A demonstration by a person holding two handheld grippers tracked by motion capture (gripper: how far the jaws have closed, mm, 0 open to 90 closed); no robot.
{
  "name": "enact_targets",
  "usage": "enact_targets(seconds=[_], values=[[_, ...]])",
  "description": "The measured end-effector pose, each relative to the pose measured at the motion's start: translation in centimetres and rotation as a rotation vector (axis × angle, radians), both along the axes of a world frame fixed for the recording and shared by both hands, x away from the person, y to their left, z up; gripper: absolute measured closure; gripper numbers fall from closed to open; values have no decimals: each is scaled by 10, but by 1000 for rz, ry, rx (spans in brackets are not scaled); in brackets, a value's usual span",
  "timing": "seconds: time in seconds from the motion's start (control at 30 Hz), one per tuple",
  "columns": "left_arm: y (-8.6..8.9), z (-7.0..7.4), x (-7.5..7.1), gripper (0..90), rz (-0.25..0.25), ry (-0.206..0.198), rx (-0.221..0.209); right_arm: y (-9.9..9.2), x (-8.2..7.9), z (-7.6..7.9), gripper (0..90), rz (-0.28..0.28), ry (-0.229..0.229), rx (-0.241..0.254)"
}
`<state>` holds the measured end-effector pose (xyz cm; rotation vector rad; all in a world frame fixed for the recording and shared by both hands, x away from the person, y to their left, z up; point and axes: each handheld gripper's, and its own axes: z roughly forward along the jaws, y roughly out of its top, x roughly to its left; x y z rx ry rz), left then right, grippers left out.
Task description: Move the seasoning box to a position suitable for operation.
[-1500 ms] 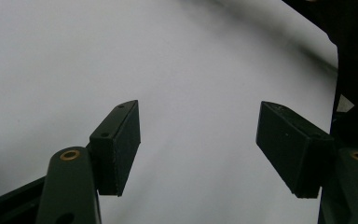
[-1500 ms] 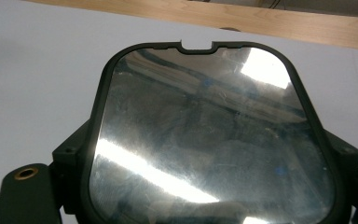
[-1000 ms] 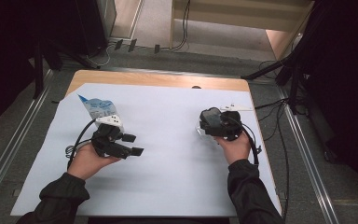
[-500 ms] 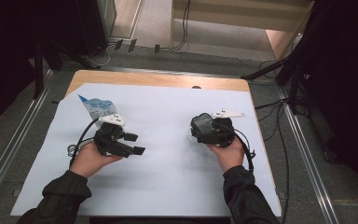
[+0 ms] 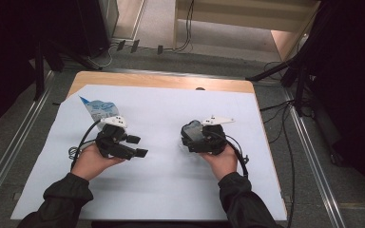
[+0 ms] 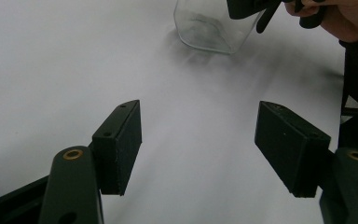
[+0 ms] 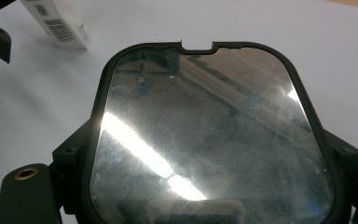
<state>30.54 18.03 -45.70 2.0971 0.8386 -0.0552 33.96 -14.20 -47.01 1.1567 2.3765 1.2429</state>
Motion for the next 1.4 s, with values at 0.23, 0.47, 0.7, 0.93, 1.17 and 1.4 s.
enact_targets(seconds=[0.23,0.47,0.7,0.93,1.17,1.4], values=[[2,0,-2,330,9,-4,-2,13,-3,0,166,53,-11,-15],[5,1,-5,329,16,-3,3,28,-5,-4,166,97,-10,-27],[9,0,-7,329,25,-1,0,45,-7,-8,166,147,-28,-49],[11,0,-8,328,34,4,-1,58,-9,-15,166,160,-40,-83],[11,-1,-8,328,33,5,0,62,-12,-19,165,158,-73,-95],[10,0,-8,326,29,11,-6,60,-12,-21,147,178,-49,-91]])
